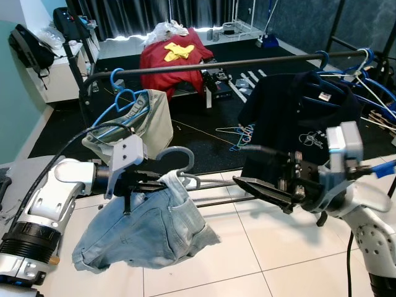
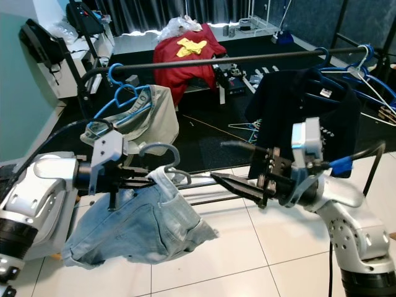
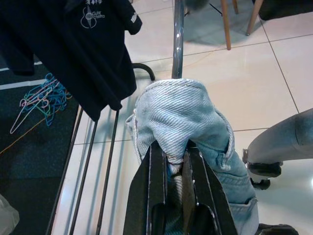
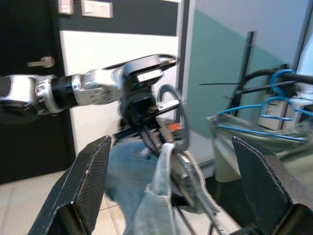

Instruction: Hang hanger

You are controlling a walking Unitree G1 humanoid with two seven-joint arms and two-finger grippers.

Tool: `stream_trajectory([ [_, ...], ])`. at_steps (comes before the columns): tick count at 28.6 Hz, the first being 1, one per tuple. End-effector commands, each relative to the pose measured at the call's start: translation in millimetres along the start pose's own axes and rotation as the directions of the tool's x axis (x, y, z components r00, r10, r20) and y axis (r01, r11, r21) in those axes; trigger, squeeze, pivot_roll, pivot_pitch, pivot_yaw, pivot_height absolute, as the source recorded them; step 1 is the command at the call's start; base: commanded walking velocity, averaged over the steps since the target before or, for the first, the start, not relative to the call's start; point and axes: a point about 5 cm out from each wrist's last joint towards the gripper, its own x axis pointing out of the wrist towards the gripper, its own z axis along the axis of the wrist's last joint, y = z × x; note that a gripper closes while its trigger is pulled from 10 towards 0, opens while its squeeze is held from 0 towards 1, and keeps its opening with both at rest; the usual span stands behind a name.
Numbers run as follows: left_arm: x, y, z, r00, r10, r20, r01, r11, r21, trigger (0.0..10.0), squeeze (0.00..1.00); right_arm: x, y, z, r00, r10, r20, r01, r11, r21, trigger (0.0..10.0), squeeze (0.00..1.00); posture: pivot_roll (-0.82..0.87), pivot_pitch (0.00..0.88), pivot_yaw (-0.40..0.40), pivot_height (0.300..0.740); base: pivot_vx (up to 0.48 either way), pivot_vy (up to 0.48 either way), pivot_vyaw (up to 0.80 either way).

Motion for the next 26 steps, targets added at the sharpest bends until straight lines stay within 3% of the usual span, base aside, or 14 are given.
stream_trajectory([
  [1, -1.3, 2.0, 4, 1.0, -0.008, -0.013, 0.008, 1.0, 0.029, 0.0, 0.0, 2.5, -4.8, -2, 0.998, 0.029, -0.053, -0.03, 1.0, -0.006, 10.0, 1.0, -0.06, 0.029, 0.067, 0.74, 0.0, 0.0, 0.0],
  [2, -1.3, 2.0, 4, 1.0, -0.008, -0.013, 0.008, 1.0, 0.029, 0.0, 0.0, 2.5, -4.8, -2, 0.998, 0.029, -0.053, -0.03, 1.0, -0.006, 10.0, 1.0, -0.06, 0.029, 0.067, 0.74, 0.0, 0.0, 0.0],
  [3, -0.3, 0.9, 5, 1.0, -0.014, -0.013, 0.014, 0.999, 0.03, 0.0, 0.0, 0.3, -6.8, -8, 0.992, 0.05, -0.114, -0.051, 0.999, -0.003, 10.0, 0.81, -0.06, 0.026, 0.062, 0.74, 0.0, 0.0, 0.0],
  [4, -0.3, 0.9, 5, 1.0, -0.014, -0.013, 0.014, 0.999, 0.03, 0.0, 0.0, 0.3, -6.8, -8, 0.992, 0.05, -0.114, -0.051, 0.999, -0.003, 10.0, 0.81, -0.06, 0.026, 0.062, 0.74, 0.0, 0.0, 0.0],
  [5, 0.1, -0.7, 5, 1.0, -0.026, -0.009, 0.026, 0.999, 0.031, 0.0, 0.0, -3.7, -9.5, -15, 0.982, 0.058, -0.181, -0.06, 0.998, -0.01, 10.0, 0.0, -0.06, 0.024, 0.061, 0.74, 0.0, 0.0, 0.0],
  [7, 0.1, -3.0, 6, 0.999, -0.047, -0.007, 0.047, 0.998, 0.036, 0.0, 0.0, -7.1, -14.5, -21, 0.97, 0.041, -0.238, -0.052, 0.998, -0.037, 10.0, 0.0, -0.06, 0.021, 0.061, 0.74, 0.0, 0.0, 0.0],
  [17, 3.8, -9.3, 11, 0.995, -0.102, 0.004, 0.101, 0.994, 0.052, 0.0, 0.0, -4.7, -24.2, -28, 0.953, 0.027, -0.302, -0.047, 0.997, -0.059, 10.0, 0.0, -0.06, 0.02, 0.059, 0.74, 0.0, 0.0, 0.0],
  [26, 15.9, -19.2, 17, 0.986, -0.167, 0.013, 0.166, 0.984, 0.068, 0.0, 0.0, 22.6, -33.9, -35, 0.962, 0.072, -0.262, -0.092, 0.994, -0.066, 9.6, 0.0, -0.06, 0.03, 0.054, 0.74, 0.0, 0.0, 0.0],
])
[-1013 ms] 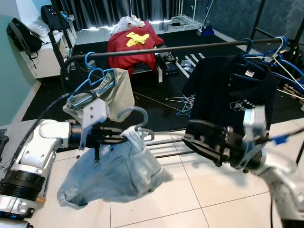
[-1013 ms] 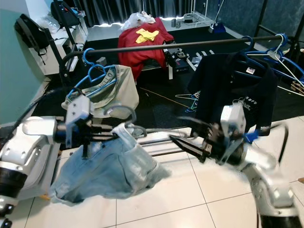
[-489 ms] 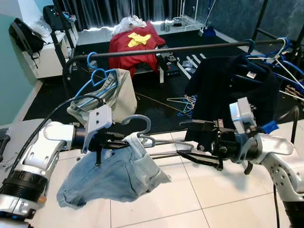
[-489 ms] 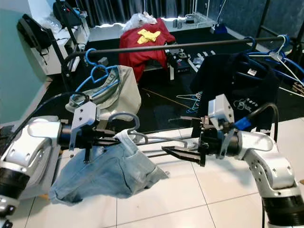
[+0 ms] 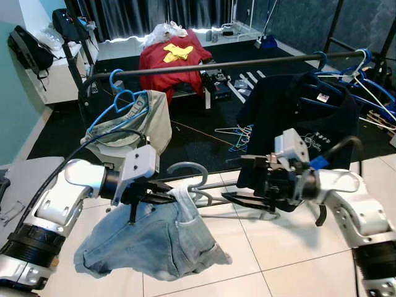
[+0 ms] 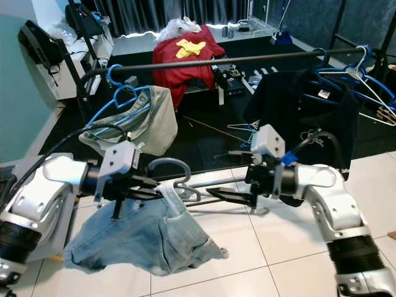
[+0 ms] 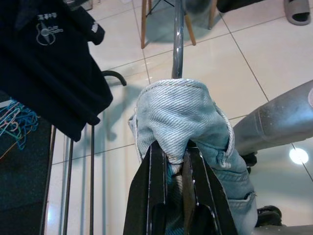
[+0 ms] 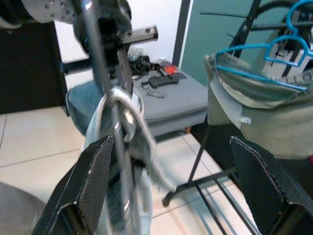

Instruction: Hang hanger

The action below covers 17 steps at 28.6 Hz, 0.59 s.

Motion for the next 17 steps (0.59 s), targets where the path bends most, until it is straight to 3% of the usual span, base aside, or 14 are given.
stream_trajectory([
  [1, -0.5, -1.1, 3, 1.0, -0.006, 0.012, 0.006, 1.0, 0.008, 0.0, 0.0, 5.5, 0.9, 0, 1.0, 0.026, -0.003, -0.026, 1.0, -0.014, 9.6, 0.0, -0.06, 0.03, 0.054, 0.74, 0.0, 0.0, 0.0],
  [2, 0.3, -1.4, 3, 1.0, -0.007, 0.012, 0.007, 1.0, 0.01, 0.0, 0.0, 9.5, 1.9, 1, 0.999, 0.053, 0.005, -0.053, 0.999, -0.011, 8.1, 0.0, -0.05, 0.032, 0.051, 0.74, 0.0, 0.0, 0.0],
  [4, 0.3, -1.4, 3, 1.0, -0.007, 0.012, 0.007, 1.0, 0.01, 0.0, 0.0, 9.5, 1.9, 1, 0.999, 0.053, 0.005, -0.053, 0.999, -0.011, 8.1, 0.0, -0.05, 0.032, 0.051, 0.74, 0.0, 0.0, 0.0],
  [5, 0.6, -1.2, 4, 1.0, -0.006, 0.013, 0.006, 1.0, 0.011, 0.0, 0.0, 12.4, 3.7, 1, 0.996, 0.084, 0.008, -0.084, 0.996, -0.009, 6.9, 0.0, -0.05, 0.034, 0.049, 0.74, 0.0, 0.0, 0.0],
  [10, 1.4, 0.1, 4, 1.0, 0.002, 0.011, -0.002, 1.0, 0.012, 0.0, 0.0, 17.7, 9.5, 2, 0.988, 0.157, 0.016, -0.157, 0.988, -0.001, 7.3, 0.0, -0.05, 0.038, 0.047, 0.74, 0.0, 0.0, 0.0],
  [11, 1.6, 0.4, 4, 1.0, 0.005, 0.009, -0.005, 1.0, 0.011, 0.0, 0.0, 19.3, 11.2, 4, 0.983, 0.178, 0.035, -0.178, 0.984, 0.007, 8.0, 0.0, -0.05, 0.038, 0.047, 0.74, 0.0, 0.0, 0.0],
  [12, 1.6, 0.4, 4, 1.0, 0.005, 0.009, -0.005, 1.0, 0.011, 0.0, 0.0, 19.3, 11.2, 4, 0.983, 0.178, 0.035, -0.178, 0.984, 0.007, 8.0, 0.0, -0.05, 0.038, 0.047, 0.74, 0.0, 0.0, 0.0],
  [13, 1.6, 0.7, 4, 1.0, 0.008, 0.008, -0.008, 1.0, 0.01, 0.0, 0.0, 20.0, 12.4, 6, 0.98, 0.192, 0.043, -0.193, 0.981, 0.01, 7.3, 0.0, -0.06, 0.042, 0.047, 0.74, 0.0, 0.0, 0.0],
  [14, 1.6, 0.7, 4, 1.0, 0.008, 0.008, -0.008, 1.0, 0.01, 0.0, 0.0, 20.0, 12.4, 6, 0.98, 0.192, 0.043, -0.193, 0.981, 0.01, 7.3, 0.0, -0.06, 0.042, 0.047, 0.74, 0.0, 0.0, 0.0],
  [16, 2.5, 1.2, 6, 1.0, 0.01, 0.023, -0.01, 1.0, 0.005, 0.0, 0.0, 20.2, 12.0, 4, 0.979, 0.201, 0.029, -0.202, 0.979, 0.004, 4.9, 0.0, -0.06, 0.042, 0.048, 0.74, 0.0, 0.0, 0.0],
  [17, 2.5, 1.2, 6, 1.0, 0.01, 0.023, -0.01, 1.0, 0.005, 0.0, 0.0, 20.2, 12.0, 4, 0.979, 0.201, 0.029, -0.202, 0.979, 0.004, 4.9, 0.0, -0.06, 0.042, 0.048, 0.74, 0.0, 0.0, 0.0],
])
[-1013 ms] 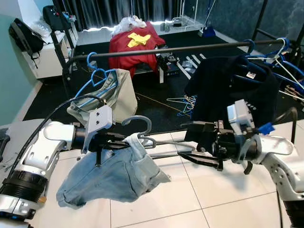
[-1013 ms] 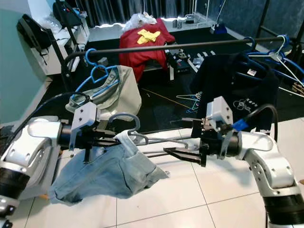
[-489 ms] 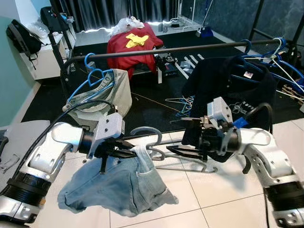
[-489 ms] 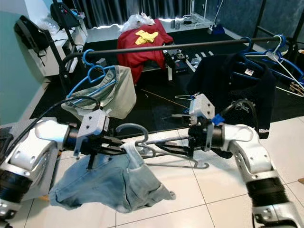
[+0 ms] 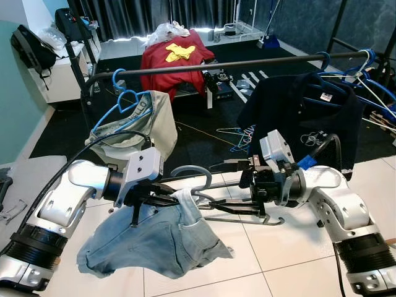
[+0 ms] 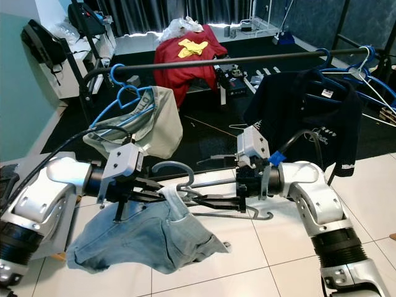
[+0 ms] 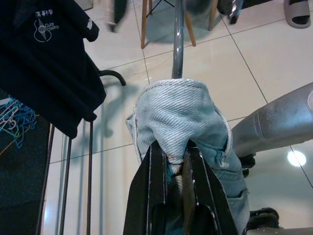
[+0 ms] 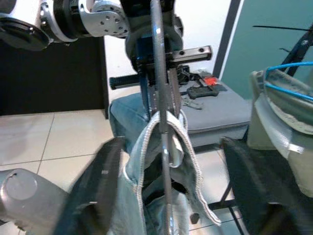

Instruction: Hang hanger

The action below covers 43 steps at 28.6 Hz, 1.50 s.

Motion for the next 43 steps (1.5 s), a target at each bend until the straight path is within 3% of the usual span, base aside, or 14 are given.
stream_trajectory([
  [1, 0.8, 1.3, 8, 0.999, 0.003, 0.035, -0.003, 1.0, 0.017, 0.0, 0.0, 3.1, -1.1, 0, 1.0, 0.018, -0.021, -0.018, 1.0, -0.026, 4.0, 0.0, -0.06, 0.042, 0.047, 0.74, 0.0, 0.0, 0.0],
  [2, 1.7, 1.5, 12, 0.998, 0.003, 0.055, -0.004, 1.0, 0.013, 0.0, 0.0, 3.2, -1.6, -4, 0.999, 0.017, -0.038, -0.019, 0.999, -0.03, 1.3, 0.0, -0.06, 0.041, 0.046, 0.74, 0.0, 0.0, 0.0],
  [8, 2.8, 2.1, 17, 0.996, 0.002, 0.085, -0.003, 1.0, 0.01, 0.0, 0.0, 4.3, -1.6, -12, 0.997, 0.029, -0.078, -0.032, 0.999, -0.028, 0.0, 0.0, -0.06, 0.042, 0.044, 0.74, 0.0, 0.0, 0.0],
  [12, 2.8, 3.0, 20, 0.995, 0.006, 0.098, -0.007, 1.0, 0.01, 0.0, 0.0, 4.7, -0.5, -18, 0.992, 0.055, -0.116, -0.058, 0.998, -0.022, 3.3, 0.0, -0.05, 0.041, 0.041, 0.74, 0.0, 0.0, 0.0],
  [13, 2.4, 3.4, 20, 0.995, 0.007, 0.098, -0.008, 1.0, 0.011, 0.0, 0.0, 4.2, -0.2, -19, 0.99, 0.064, -0.129, -0.066, 0.998, -0.019, 10.0, 0.0, -0.05, 0.041, 0.04, 0.74, 0.0, 0.0, 0.0],
  [16, 2.2, 3.3, 20, 0.995, 0.007, 0.097, -0.008, 1.0, 0.011, 0.0, 0.0, 3.7, -0.5, -19, 0.989, 0.068, -0.134, -0.07, 0.998, -0.006, 10.0, 0.03, -0.06, 0.041, 0.039, 0.74, 0.0, 0.0, 0.0],
  [18, 2.4, 2.8, 20, 0.995, 0.006, 0.096, -0.007, 1.0, 0.012, 0.0, 0.0, 3.3, -0.9, -19, 0.988, 0.074, -0.137, -0.073, 0.997, 0.013, 10.0, 0.79, -0.06, 0.042, 0.039, 0.74, 0.0, 0.0, 0.0],
  [19, 3.0, 2.3, 21, 0.995, 0.003, 0.096, -0.004, 1.0, 0.014, 0.0, 0.0, 3.6, -1.3, -19, 0.986, 0.074, -0.146, -0.073, 0.997, 0.012, 10.0, 0.85, -0.06, 0.042, 0.039, 0.74, 0.0, 0.0, 0.0],
  [21, 3.0, 2.3, 21, 0.995, 0.003, 0.096, -0.004, 1.0, 0.014, 0.0, 0.0, 3.6, -1.3, -19, 0.986, 0.074, -0.146, -0.073, 0.997, 0.012, 10.0, 0.85, -0.06, 0.042, 0.039, 0.74, 0.0, 0.0, 0.0],
  [23, 4.6, 0.4, 21, 0.997, -0.014, 0.081, 0.012, 1.0, 0.023, 0.0, 0.0, 5.2, -2.7, -20, 0.984, 0.068, -0.167, -0.069, 0.998, -0.004, 10.0, 0.0, -0.06, 0.043, 0.039, 0.74, 0.0, 0.0, 0.0],
  [35, 7.4, -3.2, 21, 0.997, -0.037, 0.063, 0.035, 0.999, 0.03, 0.0, 0.0, 10.8, -10.1, -17, 0.986, 0.051, -0.157, -0.058, 0.997, -0.045, 10.0, 0.0, -0.06, 0.046, 0.039, 0.74, 0.0, 0.0, 0.0],
  [37, 8.2, -3.5, 21, 0.997, -0.04, 0.064, 0.038, 0.999, 0.031, 0.0, 0.0, 11.9, -10.3, -18, 0.986, 0.056, -0.157, -0.063, 0.997, -0.042, 8.4, 0.0, -0.06, 0.045, 0.038, 0.74, 0.0, 0.0, 0.0],
  [38, 8.9, -3.7, 22, 0.997, -0.044, 0.065, 0.042, 0.999, 0.033, 0.0, 0.0, 13.2, -10.2, -18, 0.986, 0.063, -0.157, -0.071, 0.997, -0.04, 0.0, 0.0, -0.06, 0.044, 0.038, 0.74, 0.0, 0.0, 0.0],
  [43, 9.6, -3.9, 22, 0.997, -0.047, 0.065, 0.044, 0.998, 0.034, 0.0, 0.0, 15.5, -10.7, -17, 0.988, 0.066, -0.14, -0.073, 0.996, -0.044, 0.0, 0.0, -0.05, 0.045, 0.038, 0.74, 0.0, 0.0, 0.0],
])
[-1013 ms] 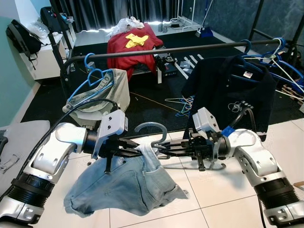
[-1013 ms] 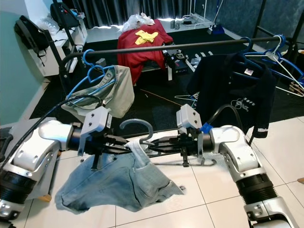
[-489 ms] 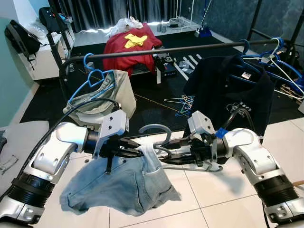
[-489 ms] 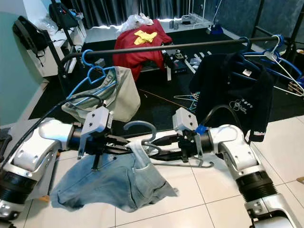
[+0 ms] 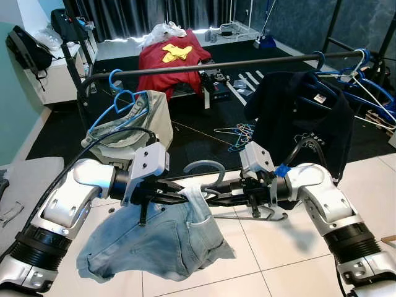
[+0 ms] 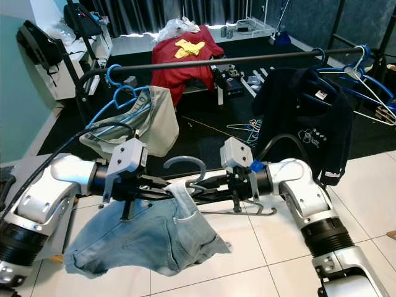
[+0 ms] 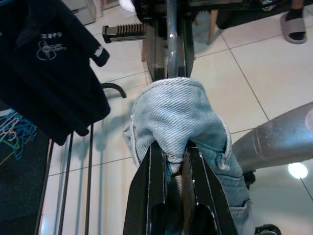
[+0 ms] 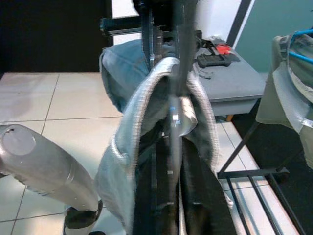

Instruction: Hang hanger

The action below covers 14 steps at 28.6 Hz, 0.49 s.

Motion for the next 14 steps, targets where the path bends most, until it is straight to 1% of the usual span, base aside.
stream_trajectory([
  [1, 3.0, -1.6, 9, 0.999, -0.032, 0.014, 0.032, 0.999, 0.043, 0.0, 0.0, 5.6, -1.4, 1, 1.0, 0.004, 0.013, -0.004, 1.0, -0.004, 0.0, 0.0, -0.05, 0.045, 0.038, 0.74, 0.0, 0.0, 0.0],
  [2, 3.1, -1.7, 9, 0.999, -0.031, 0.015, 0.03, 0.999, 0.042, 0.0, 0.0, 6.4, -2.3, 3, 0.999, -0.006, 0.036, 0.006, 1.0, -0.011, 0.0, 0.0, -0.05, 0.045, 0.036, 0.74, 0.0, 0.0, 0.0],
  [3, 3.1, -1.7, 9, 0.999, -0.031, 0.015, 0.03, 0.999, 0.042, 0.0, 0.0, 6.4, -2.3, 3, 0.999, -0.006, 0.036, 0.006, 1.0, -0.011, 0.0, 0.0, -0.05, 0.045, 0.036, 0.74, 0.0, 0.0, 0.0],
  [6, 2.8, 0.7, 11, 0.999, 0.003, 0.047, -0.004, 0.999, 0.041, 0.0, 0.0, 7.9, -3.7, 7, 0.993, -0.043, 0.11, 0.046, 0.999, -0.023, 0.0, 0.0, -0.06, 0.042, 0.037, 0.74, 0.0, 0.0, 0.0],
  [10, 2.5, 2.4, 13, 0.997, 0.024, 0.074, -0.026, 0.999, 0.033, 0.0, 0.0, 7.8, -3.9, 9, 0.987, -0.065, 0.15, 0.069, 0.997, -0.022, 0.0, 0.0, -0.06, 0.039, 0.038, 0.74, 0.0, 0.0, 0.0],
  [11, 2.3, 3.8, 14, 0.995, 0.045, 0.09, -0.048, 0.998, 0.033, 0.0, 0.0, 7.1, -3.8, 10, 0.983, -0.076, 0.169, 0.082, 0.996, -0.025, 0.0, 0.0, -0.06, 0.036, 0.039, 0.74, 0.0, 0.0, 0.0],
  [12, 2.0, 7.6, 16, 0.988, 0.096, 0.119, -0.1, 0.995, 0.029, 10.0, 0.0, 5.8, -3.7, 12, 0.977, -0.093, 0.192, 0.099, 0.995, -0.023, 0.0, 0.0, -0.06, 0.033, 0.041, 0.74, 0.0, 0.0, 0.0],
  [13, 2.0, 7.6, 16, 0.988, 0.096, 0.119, -0.1, 0.995, 0.029, 10.0, 0.0, 5.8, -3.7, 12, 0.977, -0.093, 0.192, 0.099, 0.995, -0.023, 0.0, 0.0, -0.06, 0.033, 0.041, 0.74, 0.0, 0.0, 0.0],
  [14, 1.2, 11.0, 17, 0.979, 0.139, 0.151, -0.144, 0.989, 0.023, 10.0, 0.0, 4.1, -3.3, 13, 0.972, -0.108, 0.208, 0.115, 0.993, -0.022, 0.0, 0.0, -0.06, 0.032, 0.041, 0.74, 0.0, 0.0, 0.0],
])
